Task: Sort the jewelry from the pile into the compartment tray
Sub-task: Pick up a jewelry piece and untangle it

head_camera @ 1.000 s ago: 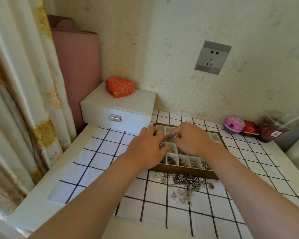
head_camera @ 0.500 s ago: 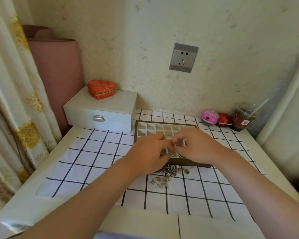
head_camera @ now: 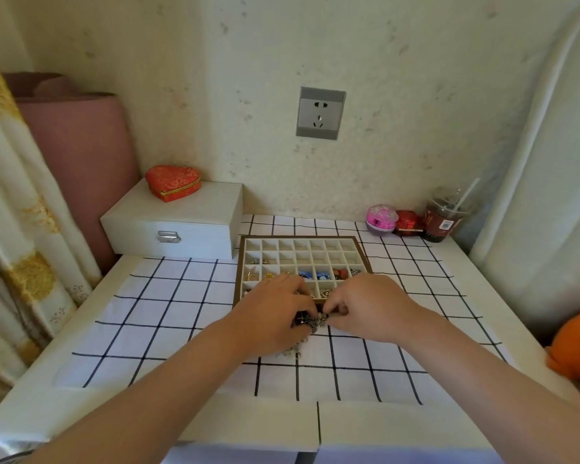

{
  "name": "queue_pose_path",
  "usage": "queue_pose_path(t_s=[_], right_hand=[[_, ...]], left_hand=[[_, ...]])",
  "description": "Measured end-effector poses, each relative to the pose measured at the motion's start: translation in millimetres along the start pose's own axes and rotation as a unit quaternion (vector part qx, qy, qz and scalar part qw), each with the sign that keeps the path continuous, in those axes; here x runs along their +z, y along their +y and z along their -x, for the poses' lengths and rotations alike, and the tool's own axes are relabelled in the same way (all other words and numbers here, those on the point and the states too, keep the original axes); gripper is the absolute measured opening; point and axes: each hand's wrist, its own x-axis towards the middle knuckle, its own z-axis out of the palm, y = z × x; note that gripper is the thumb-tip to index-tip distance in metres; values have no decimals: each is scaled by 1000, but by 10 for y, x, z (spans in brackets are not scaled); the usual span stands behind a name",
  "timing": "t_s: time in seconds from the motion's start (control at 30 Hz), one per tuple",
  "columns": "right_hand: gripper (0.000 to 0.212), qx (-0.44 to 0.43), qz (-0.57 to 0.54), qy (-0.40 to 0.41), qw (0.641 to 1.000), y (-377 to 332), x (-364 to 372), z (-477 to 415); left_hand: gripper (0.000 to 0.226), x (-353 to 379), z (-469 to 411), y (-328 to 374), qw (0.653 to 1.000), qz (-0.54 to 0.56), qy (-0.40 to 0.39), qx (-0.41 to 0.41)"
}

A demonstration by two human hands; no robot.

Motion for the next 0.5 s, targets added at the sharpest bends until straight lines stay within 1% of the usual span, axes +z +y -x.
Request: queue_pose_path(t_s=[0.13,0.23,0.3,0.37,0.43,0.5], right_hand=[[19,0,12,-12,1000,-58,29,-15],[15,30,-37,-16,999,-41,-29,-39],[12,54,-112,-8,992,5,-65,-55],[9,74,-210,8,975,48,-103,-75],[8,89,-306,29,947,53,-152,-90],[8,103,-395,44,912,30,-202,-92]], left_hand=[[28,-22,0,-3,1000,7,-3,-3],[26,-54,-16,-12,999,30,11,-18],[24,-96,-27,-3,994,90,25,-52],[25,-149,-47,16,979,178,41,-91],[26,-198,-78,32,956,263,61,-119],[24,-251,-117,54,932,326,85,-133]])
